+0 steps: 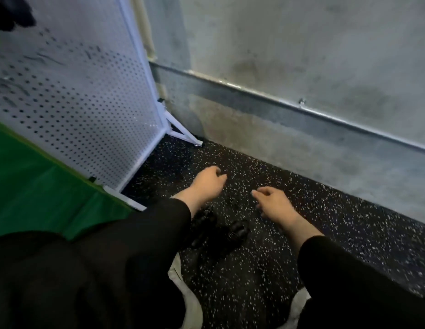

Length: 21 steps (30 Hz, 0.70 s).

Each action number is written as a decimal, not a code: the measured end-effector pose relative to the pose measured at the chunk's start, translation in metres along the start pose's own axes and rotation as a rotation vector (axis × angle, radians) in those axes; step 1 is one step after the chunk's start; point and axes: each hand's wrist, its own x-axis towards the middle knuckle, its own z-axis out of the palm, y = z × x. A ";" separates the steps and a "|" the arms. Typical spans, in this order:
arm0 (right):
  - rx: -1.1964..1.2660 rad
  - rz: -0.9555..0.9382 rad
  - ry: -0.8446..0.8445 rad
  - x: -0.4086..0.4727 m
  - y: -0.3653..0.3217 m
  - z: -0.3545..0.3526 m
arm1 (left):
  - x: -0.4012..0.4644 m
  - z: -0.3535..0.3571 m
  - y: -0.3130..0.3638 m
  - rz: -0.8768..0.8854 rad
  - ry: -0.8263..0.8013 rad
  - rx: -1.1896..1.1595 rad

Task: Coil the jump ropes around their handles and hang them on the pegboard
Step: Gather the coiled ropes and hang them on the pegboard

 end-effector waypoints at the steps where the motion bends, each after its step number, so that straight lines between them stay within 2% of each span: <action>1: 0.006 0.043 -0.016 0.008 0.015 0.004 | 0.007 0.015 -0.007 -0.018 -0.029 0.033; 8: -0.058 0.338 -0.188 0.047 0.097 0.053 | 0.049 0.099 -0.045 -0.106 -0.166 0.094; 13: 0.154 0.645 -0.323 0.062 0.115 0.083 | 0.072 0.140 -0.086 -0.200 -0.292 0.193; 18: 0.334 0.677 -0.314 0.077 0.124 0.104 | 0.073 0.169 -0.110 -0.266 -0.437 0.240; 21: 0.413 0.620 -0.254 0.083 0.128 0.113 | 0.074 0.177 -0.113 -0.311 -0.388 0.165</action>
